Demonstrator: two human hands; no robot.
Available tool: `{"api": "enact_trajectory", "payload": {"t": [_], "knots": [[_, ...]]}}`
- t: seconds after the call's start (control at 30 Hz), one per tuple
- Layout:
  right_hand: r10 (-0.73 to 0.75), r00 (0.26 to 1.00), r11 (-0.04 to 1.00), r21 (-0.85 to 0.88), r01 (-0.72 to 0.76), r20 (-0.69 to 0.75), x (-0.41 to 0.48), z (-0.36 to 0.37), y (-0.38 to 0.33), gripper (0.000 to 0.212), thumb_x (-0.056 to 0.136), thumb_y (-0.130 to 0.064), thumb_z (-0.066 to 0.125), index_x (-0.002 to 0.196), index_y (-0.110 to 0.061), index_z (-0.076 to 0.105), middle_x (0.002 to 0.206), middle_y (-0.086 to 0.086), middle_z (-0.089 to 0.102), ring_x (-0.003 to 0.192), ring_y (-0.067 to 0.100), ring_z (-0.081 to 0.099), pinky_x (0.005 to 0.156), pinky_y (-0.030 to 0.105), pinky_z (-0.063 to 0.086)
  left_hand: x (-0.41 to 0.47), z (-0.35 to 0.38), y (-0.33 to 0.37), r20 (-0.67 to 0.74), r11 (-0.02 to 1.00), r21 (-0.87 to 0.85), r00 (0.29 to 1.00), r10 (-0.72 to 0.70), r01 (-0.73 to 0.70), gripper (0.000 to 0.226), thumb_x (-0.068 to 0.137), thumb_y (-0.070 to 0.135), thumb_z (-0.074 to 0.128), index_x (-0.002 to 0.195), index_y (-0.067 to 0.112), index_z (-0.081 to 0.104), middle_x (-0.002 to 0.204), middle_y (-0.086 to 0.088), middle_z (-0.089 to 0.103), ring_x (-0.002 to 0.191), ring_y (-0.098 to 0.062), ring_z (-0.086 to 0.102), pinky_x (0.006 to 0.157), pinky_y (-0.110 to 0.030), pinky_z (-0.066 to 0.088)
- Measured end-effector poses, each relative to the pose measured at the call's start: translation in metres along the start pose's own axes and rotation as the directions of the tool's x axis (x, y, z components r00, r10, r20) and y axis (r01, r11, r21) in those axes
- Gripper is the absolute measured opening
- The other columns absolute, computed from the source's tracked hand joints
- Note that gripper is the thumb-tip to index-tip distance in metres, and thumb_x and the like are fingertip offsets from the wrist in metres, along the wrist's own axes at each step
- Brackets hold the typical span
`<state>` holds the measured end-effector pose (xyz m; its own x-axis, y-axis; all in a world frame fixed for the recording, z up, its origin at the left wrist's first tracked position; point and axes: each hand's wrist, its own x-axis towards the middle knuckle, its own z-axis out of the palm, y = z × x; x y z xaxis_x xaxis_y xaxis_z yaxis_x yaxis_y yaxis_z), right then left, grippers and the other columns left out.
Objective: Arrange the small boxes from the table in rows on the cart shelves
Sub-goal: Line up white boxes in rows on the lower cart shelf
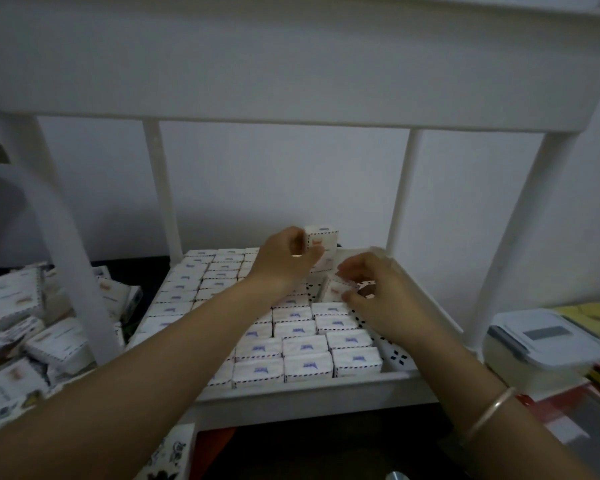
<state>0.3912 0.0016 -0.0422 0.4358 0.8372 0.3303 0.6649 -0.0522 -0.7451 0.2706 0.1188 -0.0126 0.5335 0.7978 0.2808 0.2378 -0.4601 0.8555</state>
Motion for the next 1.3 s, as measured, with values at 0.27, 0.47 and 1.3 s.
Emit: {"api": "enact_trajectory", "payload": {"t": [0.27, 0.47, 1.3], "knots": [[0.042, 0.999, 0.986, 0.163, -0.037, -0.023, -0.002, 0.000, -0.002, 0.037, 0.086, 0.013, 0.039, 0.094, -0.013, 0.065, 0.094, -0.005, 0.066, 0.086, 0.014, 0.066, 0.075, 0.033, 0.059, -0.002, 0.002, -0.007, 0.162, 0.963, 0.227, 0.981, 0.108, -0.144, 0.030, 0.087, 0.026, 0.067, 0.112, 0.035, 0.051, 0.102, 0.008, 0.067, 0.085, -0.010, 0.065, 0.077, -0.026, 0.050], [0.090, 0.994, 0.996, 0.007, -0.090, -0.066, 0.000, 0.001, 0.003, 0.030, 0.088, 0.005, 0.046, 0.098, -0.021, 0.059, 0.093, -0.012, 0.058, 0.084, 0.019, 0.065, 0.079, 0.043, 0.057, -0.007, 0.002, -0.007, 0.272, 0.805, 0.482, 0.932, 0.239, -0.346, 0.031, 0.089, 0.028, 0.060, 0.117, 0.036, 0.048, 0.108, 0.014, 0.056, 0.093, -0.013, 0.056, 0.077, -0.027, 0.040], [-0.523, 0.852, 0.851, -0.064, 0.521, -0.024, -0.083, 0.062, -0.122, 0.038, 0.082, -0.008, 0.047, 0.112, -0.028, 0.059, 0.096, -0.017, 0.061, 0.087, 0.003, 0.057, 0.073, 0.028, 0.051, -0.207, -0.141, -0.033, 0.140, 0.818, 0.499, 0.959, 0.248, -0.285, 0.022, 0.084, 0.026, 0.052, 0.095, 0.040, 0.066, 0.105, 0.026, 0.055, 0.108, 0.001, 0.051, 0.091, -0.027, 0.046]]}}
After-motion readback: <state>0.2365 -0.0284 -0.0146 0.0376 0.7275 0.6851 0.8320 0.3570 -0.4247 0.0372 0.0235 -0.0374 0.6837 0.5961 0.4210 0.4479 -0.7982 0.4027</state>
